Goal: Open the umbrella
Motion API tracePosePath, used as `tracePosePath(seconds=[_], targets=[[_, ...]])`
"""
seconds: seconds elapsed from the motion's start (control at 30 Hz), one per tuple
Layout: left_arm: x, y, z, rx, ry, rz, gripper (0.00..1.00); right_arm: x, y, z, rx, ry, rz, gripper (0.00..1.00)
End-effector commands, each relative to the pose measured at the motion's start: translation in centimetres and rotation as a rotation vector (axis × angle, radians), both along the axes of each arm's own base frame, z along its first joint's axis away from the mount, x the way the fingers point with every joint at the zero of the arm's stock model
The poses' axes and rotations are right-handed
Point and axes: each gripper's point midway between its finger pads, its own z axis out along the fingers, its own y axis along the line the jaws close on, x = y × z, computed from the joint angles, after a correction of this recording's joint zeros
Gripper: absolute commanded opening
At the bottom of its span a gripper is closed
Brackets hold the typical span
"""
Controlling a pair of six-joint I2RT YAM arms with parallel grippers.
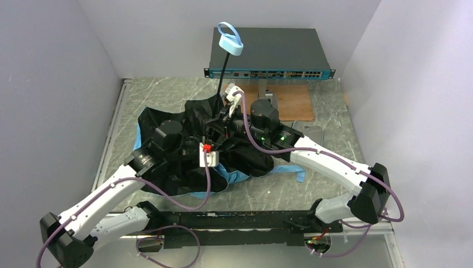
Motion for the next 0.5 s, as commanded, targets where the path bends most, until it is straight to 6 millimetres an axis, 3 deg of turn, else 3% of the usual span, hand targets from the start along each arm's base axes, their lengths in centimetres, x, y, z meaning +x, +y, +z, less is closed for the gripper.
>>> tracePosePath(seconds=[0.0,0.23,0.33,0.47], targets=[[2.2,-1.2,0.5,-0.006,-0.116,0.031,0.28,-0.9,0.0,7.8,0.191,-0.110,0.017,0.00],[3.9,-2.6,-3.2,0.070,-0.114,0.086,0.30,-1.1,0.2,9.0,0.223,-0.109,0.020,0.00],[3.2,-3.1,-5.4,0.113,-0.092,0.055,0.35,-0.7,0.3,9.3,0.226,-0.118,0.005,0.00],[0.7,-3.5,-8.0,0.156,-0.015,-0.034,0.43,-0.4,0.4,10.3,0.229,-0.164,0.004,0.00]])
